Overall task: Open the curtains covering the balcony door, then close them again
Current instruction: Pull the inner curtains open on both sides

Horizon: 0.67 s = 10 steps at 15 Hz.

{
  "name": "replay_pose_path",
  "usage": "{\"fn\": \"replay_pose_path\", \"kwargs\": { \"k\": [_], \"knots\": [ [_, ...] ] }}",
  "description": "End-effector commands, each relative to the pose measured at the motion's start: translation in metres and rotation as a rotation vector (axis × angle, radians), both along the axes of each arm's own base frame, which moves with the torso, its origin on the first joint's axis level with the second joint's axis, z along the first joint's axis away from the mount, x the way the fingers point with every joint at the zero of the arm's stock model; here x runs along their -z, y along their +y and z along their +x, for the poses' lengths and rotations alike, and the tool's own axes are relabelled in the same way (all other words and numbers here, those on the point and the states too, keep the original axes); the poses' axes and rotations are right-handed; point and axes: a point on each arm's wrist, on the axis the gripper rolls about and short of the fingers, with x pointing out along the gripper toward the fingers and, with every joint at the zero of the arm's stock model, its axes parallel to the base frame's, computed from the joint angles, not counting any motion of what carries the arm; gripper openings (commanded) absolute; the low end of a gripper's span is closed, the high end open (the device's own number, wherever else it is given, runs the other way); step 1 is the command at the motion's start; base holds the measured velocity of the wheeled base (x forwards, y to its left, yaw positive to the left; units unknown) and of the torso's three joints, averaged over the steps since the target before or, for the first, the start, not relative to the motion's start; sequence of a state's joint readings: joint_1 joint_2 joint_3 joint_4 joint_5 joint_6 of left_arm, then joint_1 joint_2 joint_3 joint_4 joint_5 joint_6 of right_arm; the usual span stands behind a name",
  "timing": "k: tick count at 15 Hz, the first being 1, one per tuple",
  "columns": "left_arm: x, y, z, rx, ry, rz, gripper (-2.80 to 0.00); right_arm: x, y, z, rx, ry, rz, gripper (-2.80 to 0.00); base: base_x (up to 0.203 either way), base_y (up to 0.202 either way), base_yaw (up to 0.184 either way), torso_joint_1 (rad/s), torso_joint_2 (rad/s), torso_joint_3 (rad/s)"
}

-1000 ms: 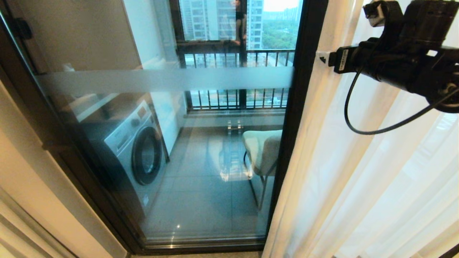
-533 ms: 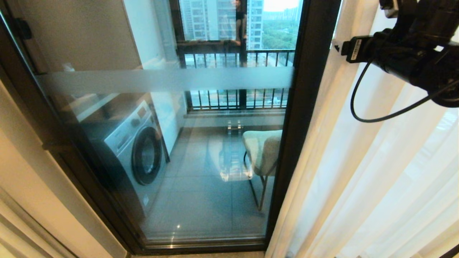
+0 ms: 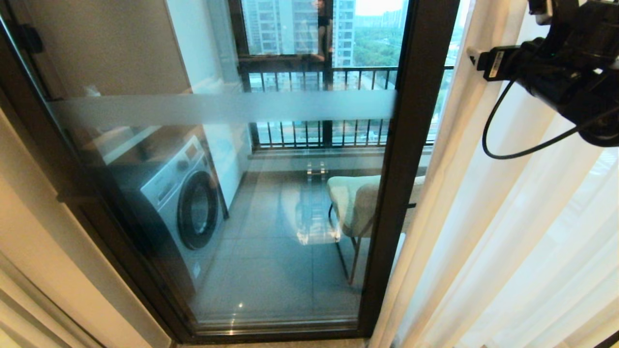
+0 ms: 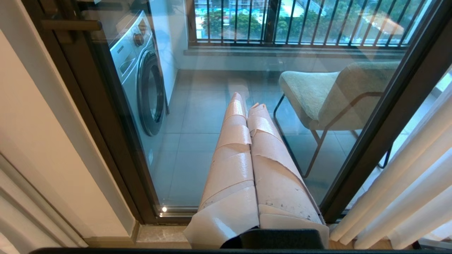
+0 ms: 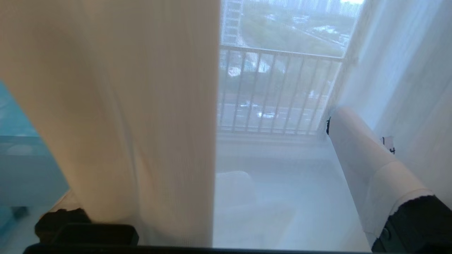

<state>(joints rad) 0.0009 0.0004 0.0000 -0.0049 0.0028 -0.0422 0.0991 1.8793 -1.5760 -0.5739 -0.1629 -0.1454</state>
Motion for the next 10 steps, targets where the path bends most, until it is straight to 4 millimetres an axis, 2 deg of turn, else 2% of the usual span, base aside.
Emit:
{"fn": "replay_pose_path", "kwargs": {
  "k": [1, 4, 5, 10],
  "knots": [
    [0.0, 0.0, 0.0, -0.001, -0.001, -0.001, -2.8, 0.004, -0.008, 0.005, 0.023, 0.007, -0.002, 0.0, 0.0, 0.0, 0.0, 0.0, 0.0, 0.0],
    [0.0, 0.0, 0.0, -0.001, -0.002, -0.001, -2.8, 0.003, -0.013, 0.004, 0.036, 0.004, -0.004, 0.0, 0.0, 0.0, 0.0, 0.0, 0.0, 0.0],
    [0.0, 0.0, 0.0, -0.001, 0.0, -0.001, -2.8, 0.001, -0.014, 0.003, 0.034, -0.002, -0.002, -2.8, 0.0, 0.0, 0.0, 0.0, 0.0, 0.0],
    [0.0, 0.0, 0.0, -0.001, -0.002, -0.001, -2.8, -0.016, -0.011, -0.01, 0.02, -0.11, 0.007, -2.8, 0.0, 0.0, 0.0, 0.0, 0.0, 0.0]
  ]
}}
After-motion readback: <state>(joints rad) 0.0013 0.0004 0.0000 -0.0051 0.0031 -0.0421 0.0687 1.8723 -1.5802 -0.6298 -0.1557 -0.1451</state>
